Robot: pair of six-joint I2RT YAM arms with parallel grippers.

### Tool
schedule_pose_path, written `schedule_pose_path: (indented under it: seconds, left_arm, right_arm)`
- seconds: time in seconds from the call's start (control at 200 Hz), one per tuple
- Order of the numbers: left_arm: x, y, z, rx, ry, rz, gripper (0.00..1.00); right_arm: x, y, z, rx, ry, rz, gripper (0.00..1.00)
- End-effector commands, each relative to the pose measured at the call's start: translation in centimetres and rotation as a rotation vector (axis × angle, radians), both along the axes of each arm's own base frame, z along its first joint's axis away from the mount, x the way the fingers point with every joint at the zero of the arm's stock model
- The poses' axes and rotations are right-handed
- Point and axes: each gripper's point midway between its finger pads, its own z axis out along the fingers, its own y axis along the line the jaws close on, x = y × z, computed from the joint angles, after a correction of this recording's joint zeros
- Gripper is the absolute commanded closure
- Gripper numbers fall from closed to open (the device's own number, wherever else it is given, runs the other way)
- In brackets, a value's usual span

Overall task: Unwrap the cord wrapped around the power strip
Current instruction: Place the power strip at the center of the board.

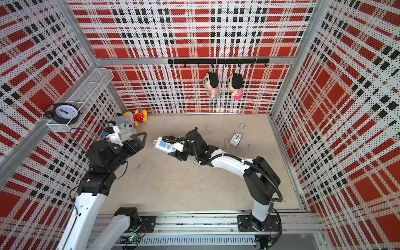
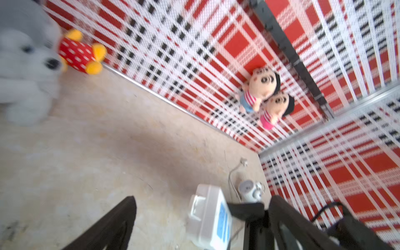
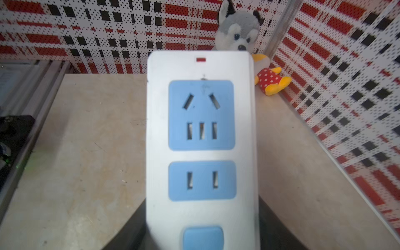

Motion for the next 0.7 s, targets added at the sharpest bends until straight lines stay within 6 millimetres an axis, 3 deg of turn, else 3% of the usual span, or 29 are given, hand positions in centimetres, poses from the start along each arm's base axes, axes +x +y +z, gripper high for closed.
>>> schedule_pose_path:
  seconds: [0.0, 0.175, 0.331, 0.471, 0.696]
  left_arm:
    - [-0.4, 4.3, 0.5, -0.017, -0.004, 0.245, 0.02]
    - [-0.8, 5.2, 0.4, -0.032, -0.009, 0.297, 0.02]
    - [-0.6, 4.9, -1.8, -0.047, 0.031, 0.287, 0.02]
    - [-0.4, 4.6, -4.0, -0.056, 0.079, 0.270, 0.02]
    - [-0.6, 5.0, -6.1, -0.044, 0.117, 0.295, 0.02]
  right_arm:
    - [0.3, 2.0, -2.7, -0.026, 0.227, -0.203, 0.93]
    - [-0.1, 5.5, -7.5, -0.164, 0.312, -0.211, 0.94]
    - [-0.4, 7.4, -10.7, -0.229, 0.333, -0.190, 0.89]
    - [-0.7, 8.5, -13.6, -0.297, 0.378, -0.150, 0.80]
    - [-0.4, 9.3, -15.8, -0.351, 0.390, -0.174, 0.74]
